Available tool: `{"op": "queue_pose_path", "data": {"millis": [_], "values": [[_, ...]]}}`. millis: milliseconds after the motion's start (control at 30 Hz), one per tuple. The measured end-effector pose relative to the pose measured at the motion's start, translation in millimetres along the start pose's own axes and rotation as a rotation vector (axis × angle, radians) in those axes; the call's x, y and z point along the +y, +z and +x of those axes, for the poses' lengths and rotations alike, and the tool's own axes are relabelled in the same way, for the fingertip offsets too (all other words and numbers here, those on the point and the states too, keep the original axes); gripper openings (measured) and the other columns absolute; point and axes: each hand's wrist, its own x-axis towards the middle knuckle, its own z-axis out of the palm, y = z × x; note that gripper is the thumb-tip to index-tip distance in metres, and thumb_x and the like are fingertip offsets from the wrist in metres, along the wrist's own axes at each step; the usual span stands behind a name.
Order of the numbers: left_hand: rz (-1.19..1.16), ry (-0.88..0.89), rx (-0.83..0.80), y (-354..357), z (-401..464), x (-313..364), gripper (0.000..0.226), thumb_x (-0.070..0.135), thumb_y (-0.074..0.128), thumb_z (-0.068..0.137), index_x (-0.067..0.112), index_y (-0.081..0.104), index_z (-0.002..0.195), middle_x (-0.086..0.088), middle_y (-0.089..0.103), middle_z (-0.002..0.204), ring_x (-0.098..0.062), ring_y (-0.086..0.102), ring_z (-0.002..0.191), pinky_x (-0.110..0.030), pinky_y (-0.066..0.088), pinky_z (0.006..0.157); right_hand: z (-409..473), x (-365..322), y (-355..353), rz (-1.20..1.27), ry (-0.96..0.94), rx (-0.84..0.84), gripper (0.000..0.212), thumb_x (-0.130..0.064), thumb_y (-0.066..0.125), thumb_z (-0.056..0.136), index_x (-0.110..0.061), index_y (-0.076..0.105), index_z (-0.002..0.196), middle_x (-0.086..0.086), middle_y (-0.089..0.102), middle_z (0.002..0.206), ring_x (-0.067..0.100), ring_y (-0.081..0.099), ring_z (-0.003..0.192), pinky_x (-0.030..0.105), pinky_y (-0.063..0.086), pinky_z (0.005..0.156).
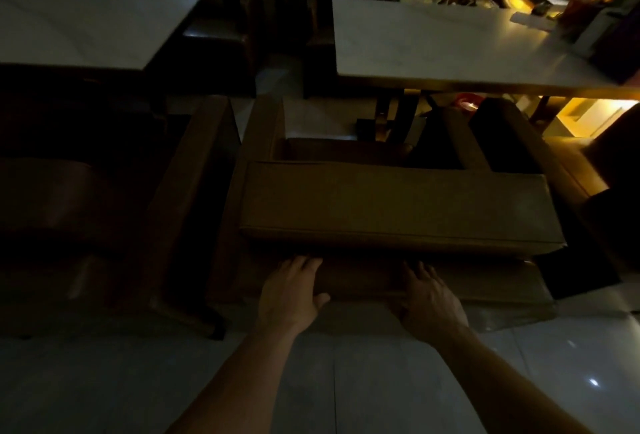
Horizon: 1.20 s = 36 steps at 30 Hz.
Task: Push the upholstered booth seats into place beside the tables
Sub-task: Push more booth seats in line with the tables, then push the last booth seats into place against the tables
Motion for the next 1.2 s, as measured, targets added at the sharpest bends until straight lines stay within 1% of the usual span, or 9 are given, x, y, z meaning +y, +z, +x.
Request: {"op": "queue_pose_path", "data": {"millis": [133,233,367,567,800,933,1000,1100,1200], "values": [[0.007,0.039,0.002,-16.0,-14.9,11.7,0.073,0.058,0.059,0.086,0.032,0.031,0.147,0.005,0.037,0.150,-0.018,0.034,0.135,-0.037,0.031,0.110,-25.3,-13.3,-10.3,0.023,-0.021,-0.015,0.089,-0.062,0.052,0.091,-0.024,0.008,0.157,0.010,0.007,0.165,0.031,0.006,0.151,0.044,0.018,0.121],[0.008,0.028,-0.023,-31.4,-35.3,15.1,0.076,0.062,0.058,0.085,0.032,0.029,0.148,0.005,0.036,0.150,-0.018,0.034,0.135,-0.037,0.032,0.109,-46.7,-18.3,-18.6,0.050,-0.003,-0.015,0.089,-0.062,0.054,0.091,-0.024,0.009,0.157,0.009,0.007,0.165,0.030,0.007,0.152,0.045,0.019,0.121],[-0.022,-0.005,-0.057,-48.5,-70.2,14.5,0.077,0.065,0.056,0.084,0.031,0.029,0.148,0.004,0.035,0.152,-0.018,0.033,0.137,-0.041,0.037,0.107,-74.8,-25.9,-27.7,0.062,-0.012,0.034,0.087,-0.058,0.060,0.088,-0.024,0.017,0.156,0.008,0.020,0.162,0.029,0.018,0.149,0.043,0.028,0.118],[-0.054,0.001,-0.040,-69.8,-114.6,15.4,0.076,0.063,0.056,0.086,0.029,0.029,0.149,0.004,0.034,0.152,-0.017,0.031,0.138,-0.036,0.031,0.108,-115.5,-47.5,-38.6,0.055,-0.027,0.011,0.087,-0.049,0.063,0.091,-0.024,0.013,0.156,0.009,0.012,0.165,0.029,0.013,0.151,0.042,0.025,0.118],[-0.080,0.002,-0.003,-97.3,-145.3,16.1,0.077,0.063,0.057,0.086,0.029,0.029,0.149,0.005,0.032,0.154,-0.017,0.028,0.140,-0.037,0.028,0.110,-153.1,-70.0,-59.9,0.066,-0.054,0.042,0.089,-0.048,0.066,0.089,-0.024,0.013,0.156,0.009,0.012,0.165,0.029,0.011,0.151,0.042,0.025,0.118],[-0.069,-0.005,0.010,-107.8,-150.8,25.2,0.078,0.063,0.056,0.086,0.029,0.028,0.149,0.005,0.030,0.155,-0.017,0.027,0.141,-0.038,0.026,0.111,-163.1,-70.3,-73.1,0.055,-0.059,0.052,0.089,-0.043,0.068,0.088,-0.025,0.013,0.156,0.008,0.012,0.165,0.028,0.013,0.151,0.041,0.025,0.119],[-0.076,-0.002,0.013,-110.8,-151.5,33.4,0.077,0.063,0.056,0.086,0.030,0.027,0.150,0.005,0.029,0.156,-0.017,0.026,0.141,-0.039,0.027,0.112,-166.0,-65.7,-81.0,0.056,-0.065,0.069,0.091,-0.046,0.068,0.087,-0.026,0.012,0.157,0.007,0.011,0.165,0.028,0.014,0.151,0.040,0.025,0.118],[-0.083,-0.006,0.024,-116.0,-149.0,47.0,0.077,0.064,0.055,0.086,0.031,0.027,0.150,0.006,0.029,0.156,-0.016,0.026,0.141,-0.040,0.030,0.113,-169.9,-54.6,-91.9,0.071,-0.078,0.080,0.089,-0.054,0.062,0.088,-0.026,0.013,0.157,0.007,0.011,0.165,0.028,0.013,0.151,0.041,0.025,0.118],[-0.079,-0.035,0.065,-119.1,-143.2,61.7,0.076,0.065,0.054,0.086,0.032,0.027,0.149,0.007,0.030,0.155,-0.017,0.027,0.141,-0.039,0.029,0.113,-167.8,-39.6,-104.6,0.058,-0.105,0.088,0.084,-0.050,0.060,0.090,-0.026,0.014,0.156,0.006,0.012,0.165,0.028,0.014,0.150,0.040,0.026,0.118]]}}
